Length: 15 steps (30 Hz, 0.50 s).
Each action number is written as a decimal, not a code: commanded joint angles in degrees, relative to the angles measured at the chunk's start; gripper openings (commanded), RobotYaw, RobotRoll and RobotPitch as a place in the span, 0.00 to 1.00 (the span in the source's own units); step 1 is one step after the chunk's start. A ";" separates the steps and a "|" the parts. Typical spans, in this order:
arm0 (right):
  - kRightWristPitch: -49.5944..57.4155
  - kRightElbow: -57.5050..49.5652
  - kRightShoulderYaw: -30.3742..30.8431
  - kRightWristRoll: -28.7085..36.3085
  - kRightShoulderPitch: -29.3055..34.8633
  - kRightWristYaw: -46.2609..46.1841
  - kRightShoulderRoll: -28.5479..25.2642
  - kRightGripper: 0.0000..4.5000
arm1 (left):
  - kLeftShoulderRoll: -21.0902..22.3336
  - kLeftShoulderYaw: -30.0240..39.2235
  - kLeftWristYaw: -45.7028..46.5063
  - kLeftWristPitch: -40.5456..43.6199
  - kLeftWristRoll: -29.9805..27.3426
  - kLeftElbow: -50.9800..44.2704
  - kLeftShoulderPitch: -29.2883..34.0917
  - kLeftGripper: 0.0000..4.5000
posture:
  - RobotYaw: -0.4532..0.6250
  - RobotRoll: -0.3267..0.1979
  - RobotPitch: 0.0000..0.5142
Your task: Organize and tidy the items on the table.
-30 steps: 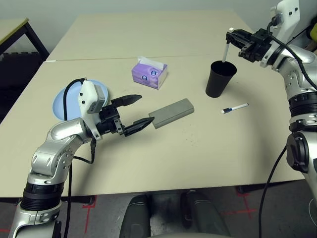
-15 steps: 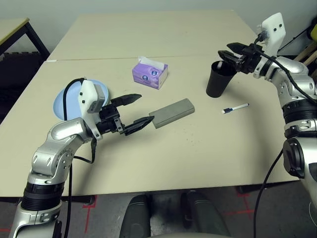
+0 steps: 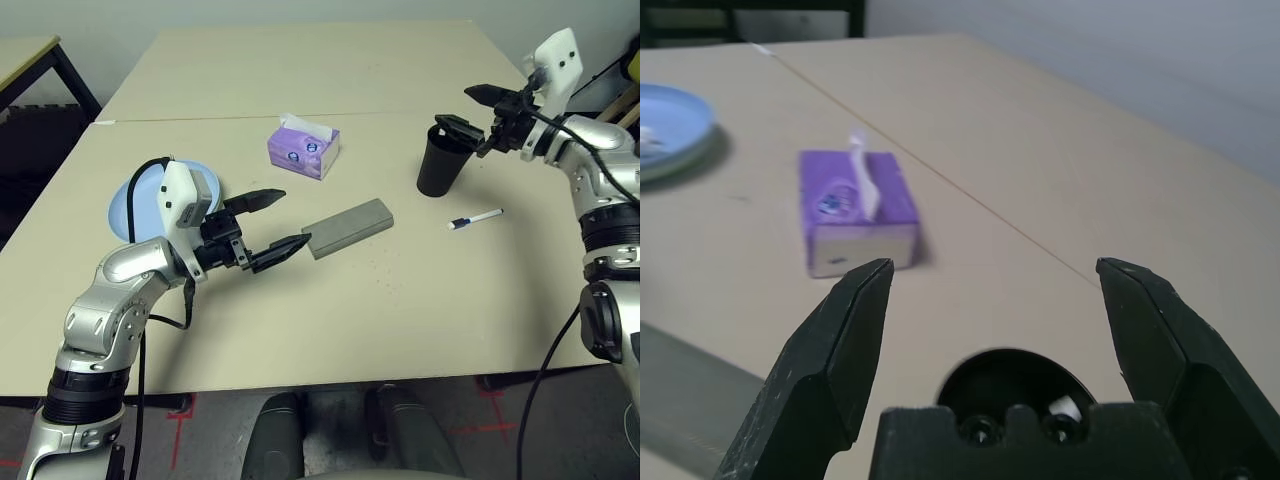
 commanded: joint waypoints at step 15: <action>7.72 -4.37 22.73 -11.23 3.73 25.11 -16.39 0.99 | 0.44 -0.23 0.13 1.18 -0.14 -1.34 0.38 1.00 | 0.49 0.62 0.21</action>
